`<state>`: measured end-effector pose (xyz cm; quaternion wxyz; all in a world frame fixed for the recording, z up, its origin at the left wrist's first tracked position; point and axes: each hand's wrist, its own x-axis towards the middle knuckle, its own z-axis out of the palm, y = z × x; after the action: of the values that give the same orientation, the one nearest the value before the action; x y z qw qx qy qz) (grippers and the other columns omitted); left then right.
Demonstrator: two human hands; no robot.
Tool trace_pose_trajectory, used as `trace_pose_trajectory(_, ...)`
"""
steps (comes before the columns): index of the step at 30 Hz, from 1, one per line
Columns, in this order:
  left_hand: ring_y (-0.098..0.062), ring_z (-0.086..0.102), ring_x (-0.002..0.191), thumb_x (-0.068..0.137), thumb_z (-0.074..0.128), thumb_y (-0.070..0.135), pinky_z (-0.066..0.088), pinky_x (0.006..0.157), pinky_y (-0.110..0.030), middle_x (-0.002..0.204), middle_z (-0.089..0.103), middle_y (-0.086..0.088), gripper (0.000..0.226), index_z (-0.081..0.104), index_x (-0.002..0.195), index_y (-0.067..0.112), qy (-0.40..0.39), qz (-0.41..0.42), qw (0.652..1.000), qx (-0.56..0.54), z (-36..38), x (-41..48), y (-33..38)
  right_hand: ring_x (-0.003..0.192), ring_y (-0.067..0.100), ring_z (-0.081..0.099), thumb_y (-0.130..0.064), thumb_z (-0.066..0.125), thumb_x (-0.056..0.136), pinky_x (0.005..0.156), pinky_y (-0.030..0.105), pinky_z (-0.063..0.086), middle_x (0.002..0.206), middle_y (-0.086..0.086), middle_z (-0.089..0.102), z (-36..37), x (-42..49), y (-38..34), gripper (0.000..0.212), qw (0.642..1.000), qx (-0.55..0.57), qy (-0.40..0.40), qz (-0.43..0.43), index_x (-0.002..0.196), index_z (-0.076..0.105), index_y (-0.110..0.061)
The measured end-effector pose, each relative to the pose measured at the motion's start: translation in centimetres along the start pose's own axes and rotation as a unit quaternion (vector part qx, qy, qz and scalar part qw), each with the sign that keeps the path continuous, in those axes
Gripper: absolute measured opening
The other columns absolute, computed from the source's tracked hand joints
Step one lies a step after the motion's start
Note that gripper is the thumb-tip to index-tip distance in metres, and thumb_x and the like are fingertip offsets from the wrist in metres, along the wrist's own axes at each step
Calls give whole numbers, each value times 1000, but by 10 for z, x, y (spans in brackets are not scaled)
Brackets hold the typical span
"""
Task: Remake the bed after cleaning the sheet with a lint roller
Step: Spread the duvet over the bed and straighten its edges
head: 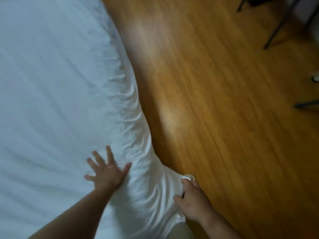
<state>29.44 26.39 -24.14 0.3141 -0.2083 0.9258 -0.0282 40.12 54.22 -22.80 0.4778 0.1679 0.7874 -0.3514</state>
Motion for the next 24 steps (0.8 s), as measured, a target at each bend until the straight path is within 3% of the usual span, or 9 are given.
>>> trace_pose_trajectory(3, -47, -11, 148, 75, 55, 82, 17, 112, -71, 161, -25, -17, 114, -17, 153, 41, -95, -33, 995, -10, -17, -18, 35, 138, 23, 39, -48, 56, 94, 111, 37, 39, 154, 3, 34, -61, 0, -22, 65, 993, -113, -15, -13, 150, 35, -23)
trace_pose_trajectory(6, -43, 27, 143, 85, 63, 63, 33, 114, -54, 160, 18, -21, 90, 21, 155, 24, -167, -40, 978, -118, -81, -16, 60, 141, 25, 38, -51, 54, 95, 111, 36, 38, 156, 7, 36, -156, -11, -37, 70, 982, -188, 16, -28, 153, 32, -19)
trace_pose_trajectory(8, -35, 50, 129, 90, 63, 53, 44, 107, -45, 146, 49, -15, 69, 47, 144, 15, -178, -4, 964, -200, -126, -18, 78, 137, 24, 42, -51, 55, 96, 107, 33, 39, 151, 7, 43, -228, -21, -42, 67, 976, -211, 48, -35, 151, 37, -18)
trace_pose_trajectory(11, -24, 66, 104, 88, 66, 50, 55, 94, -43, 117, 68, -7, 49, 63, 127, 20, -180, 29, 931, -316, -182, -34, 109, 125, 21, 53, -46, 60, 93, 97, 29, 43, 139, 4, 56, -325, -37, -42, 55, 966, -237, 86, -59, 140, 50, -19)
trace_pose_trajectory(16, -19, 71, 88, 95, 65, 36, 57, 82, -37, 103, 70, -4, 29, 64, 117, 17, -173, -3, 894, -413, -229, -56, 164, 125, 20, 54, -49, 56, 96, 100, 29, 44, 140, 3, 57, -461, -29, -35, 56, 946, -317, 59, -26, 140, 49, -16)
trace_pose_trajectory(18, -25, 68, 92, 97, 62, 32, 55, 85, -42, 104, 70, -11, 23, 65, 110, 13, -189, -72, 844, -497, -241, -64, 188, 127, 21, 53, -51, 54, 96, 102, 28, 43, 141, 5, 56, -504, -15, -48, 57, 941, -335, 45, -14, 140, 49, -14)
trace_pose_trajectory(20, -29, 65, 92, 99, 60, 30, 53, 84, -43, 102, 68, -15, 18, 63, 104, 13, -206, -130, 771, -589, -256, -66, 213, 125, 22, 53, -51, 54, 96, 101, 28, 44, 139, 5, 56, -542, 4, -85, 56, 939, -341, 31, -23, 138, 51, -13)
trace_pose_trajectory(21, -29, 63, 88, 100, 59, 29, 51, 79, -39, 96, 65, -15, 18, 62, 104, 12, -200, -136, 753, -612, -264, -63, 225, 123, 22, 54, -50, 55, 96, 100, 29, 44, 137, 5, 57, -560, 15, -111, 56, 941, -333, 32, -38, 137, 53, -13)
trace_pose_trajectory(24, -26, 61, 81, 99, 60, 29, 47, 69, -34, 92, 64, -14, 21, 64, 107, 10, -160, -106, 744, -640, -288, -40, 253, 113, 19, 58, -52, 59, 93, 92, 29, 47, 128, 1, 62, -608, 51, -203, 51, 950, -285, 52, -114, 131, 57, -17)
